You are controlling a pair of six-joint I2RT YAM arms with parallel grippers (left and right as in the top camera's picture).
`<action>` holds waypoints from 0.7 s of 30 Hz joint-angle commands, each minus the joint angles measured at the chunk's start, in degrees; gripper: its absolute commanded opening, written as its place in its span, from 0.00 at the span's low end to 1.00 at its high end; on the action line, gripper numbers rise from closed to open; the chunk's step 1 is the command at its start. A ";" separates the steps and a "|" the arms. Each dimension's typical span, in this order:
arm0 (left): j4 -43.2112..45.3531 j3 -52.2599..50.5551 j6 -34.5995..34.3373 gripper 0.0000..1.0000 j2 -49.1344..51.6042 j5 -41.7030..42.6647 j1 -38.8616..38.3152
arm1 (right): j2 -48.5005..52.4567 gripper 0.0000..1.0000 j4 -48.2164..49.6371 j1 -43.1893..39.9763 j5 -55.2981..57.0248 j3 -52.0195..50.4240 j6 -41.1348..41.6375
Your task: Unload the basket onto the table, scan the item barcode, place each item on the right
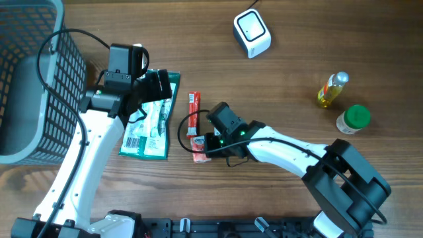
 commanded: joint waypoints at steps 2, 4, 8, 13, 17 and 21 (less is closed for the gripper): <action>0.13 0.17 0.09 1.00 0.11 0.46 0.42 | 0.61 0.04 -2.78 -2.43 -0.59 -0.85 0.26; 0.15 0.17 0.09 1.00 0.11 0.46 0.42 | -1.46 0.04 -4.52 -4.28 -1.36 -0.85 -0.09; 0.13 0.17 0.09 1.00 0.11 0.46 0.42 | -6.32 0.04 -4.81 -8.07 -9.05 -0.85 -7.74; 0.13 0.17 0.09 1.00 0.11 0.46 0.42 | -12.37 0.04 -4.90 -12.22 -18.75 -0.85 -11.69; 0.13 0.17 0.09 1.00 0.11 0.46 0.42 | -17.40 0.04 -4.83 -15.96 -27.63 -0.85 -13.66; 0.15 0.17 0.09 1.00 0.11 0.46 0.42 | -20.81 0.04 -4.83 -18.12 -33.22 -0.85 -14.86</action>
